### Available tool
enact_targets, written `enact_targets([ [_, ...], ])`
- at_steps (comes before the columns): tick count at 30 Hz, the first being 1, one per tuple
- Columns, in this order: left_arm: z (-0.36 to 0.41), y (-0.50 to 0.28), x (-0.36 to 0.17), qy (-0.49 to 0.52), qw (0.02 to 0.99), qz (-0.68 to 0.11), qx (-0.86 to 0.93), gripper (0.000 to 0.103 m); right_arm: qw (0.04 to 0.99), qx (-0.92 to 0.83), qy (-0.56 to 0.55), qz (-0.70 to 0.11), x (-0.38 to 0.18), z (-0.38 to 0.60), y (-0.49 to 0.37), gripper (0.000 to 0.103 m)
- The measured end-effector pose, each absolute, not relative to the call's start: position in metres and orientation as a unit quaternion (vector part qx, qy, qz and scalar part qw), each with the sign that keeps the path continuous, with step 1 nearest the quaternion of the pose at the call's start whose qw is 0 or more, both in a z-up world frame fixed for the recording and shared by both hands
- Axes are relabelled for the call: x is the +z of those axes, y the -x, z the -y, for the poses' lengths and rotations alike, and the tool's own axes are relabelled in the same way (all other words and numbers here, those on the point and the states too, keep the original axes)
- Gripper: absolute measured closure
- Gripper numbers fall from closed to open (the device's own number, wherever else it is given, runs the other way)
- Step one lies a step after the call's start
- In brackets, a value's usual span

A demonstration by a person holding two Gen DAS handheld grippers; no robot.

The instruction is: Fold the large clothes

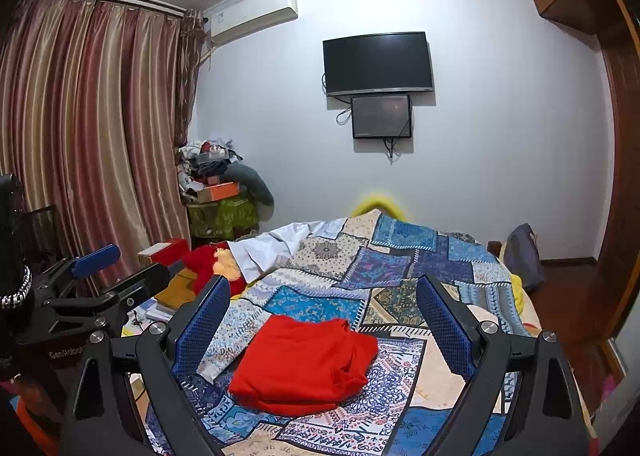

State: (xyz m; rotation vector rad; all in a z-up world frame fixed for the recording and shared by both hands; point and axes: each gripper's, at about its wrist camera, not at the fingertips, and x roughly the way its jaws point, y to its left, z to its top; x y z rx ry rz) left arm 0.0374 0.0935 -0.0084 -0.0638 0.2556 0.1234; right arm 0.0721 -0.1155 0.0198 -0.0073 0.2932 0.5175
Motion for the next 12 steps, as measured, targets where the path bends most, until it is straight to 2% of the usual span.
enact_targets([
  [12, -0.0924, -0.0375, -0.0094, 0.032, 0.989, -0.132, 0.053, 0.0, 0.956, 0.249, -0.007, -0.152, 0.0195, 0.1126, -0.072, 0.01],
])
